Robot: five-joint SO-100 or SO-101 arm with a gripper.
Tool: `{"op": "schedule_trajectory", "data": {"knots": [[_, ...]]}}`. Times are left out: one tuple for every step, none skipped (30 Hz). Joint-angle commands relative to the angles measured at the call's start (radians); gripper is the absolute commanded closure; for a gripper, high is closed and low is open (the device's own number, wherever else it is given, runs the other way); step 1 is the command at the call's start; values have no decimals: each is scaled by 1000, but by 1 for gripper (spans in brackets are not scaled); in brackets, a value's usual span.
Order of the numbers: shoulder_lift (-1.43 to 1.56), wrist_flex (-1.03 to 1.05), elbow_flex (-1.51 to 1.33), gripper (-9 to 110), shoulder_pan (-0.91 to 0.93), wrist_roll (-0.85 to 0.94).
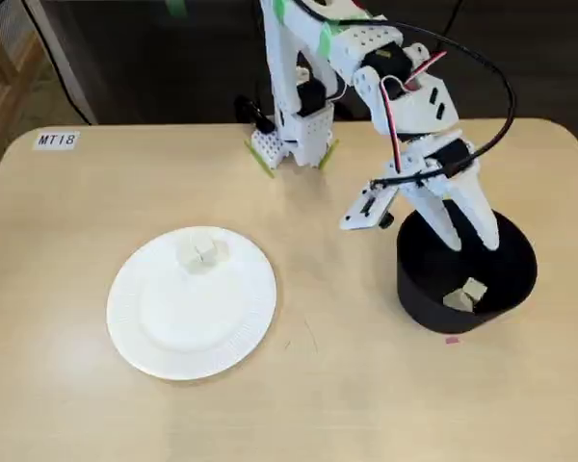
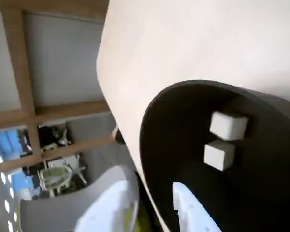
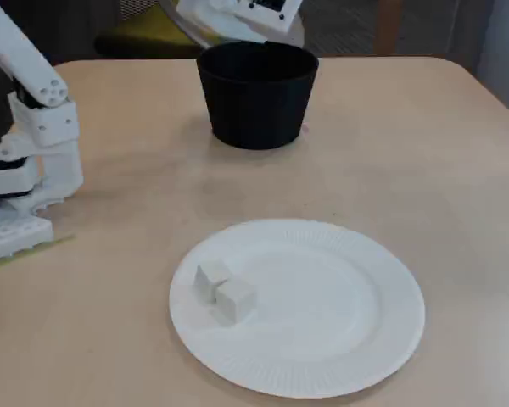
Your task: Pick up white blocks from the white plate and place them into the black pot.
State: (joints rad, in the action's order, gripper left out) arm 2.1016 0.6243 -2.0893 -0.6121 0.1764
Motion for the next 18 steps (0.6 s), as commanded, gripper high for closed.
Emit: {"op": "schedule_trajectory", "data": {"knots": [[94, 104, 67, 104, 72, 15], [101, 167, 103, 104, 118, 18], [104, 239, 144, 104, 170, 31], [103, 311, 184, 104, 230, 43], [98, 376, 218, 104, 293, 49], [97, 434, 239, 104, 362, 49], [97, 472, 247, 104, 436, 41], [101, 505, 249, 104, 506, 26], [101, 534, 249, 104, 577, 2], [97, 555, 249, 104, 635, -12], [89, 578, 250, 104, 692, -25], [75, 595, 253, 104, 741, -25], [57, 623, 268, 104, 785, -12], [31, 660, 290, 104, 828, 8], [5, 692, 310, 104, 867, 41], [-25, 723, 325, 104, 904, 87], [-55, 752, 336, 104, 939, 133], [-84, 778, 344, 104, 971, 179]]}}
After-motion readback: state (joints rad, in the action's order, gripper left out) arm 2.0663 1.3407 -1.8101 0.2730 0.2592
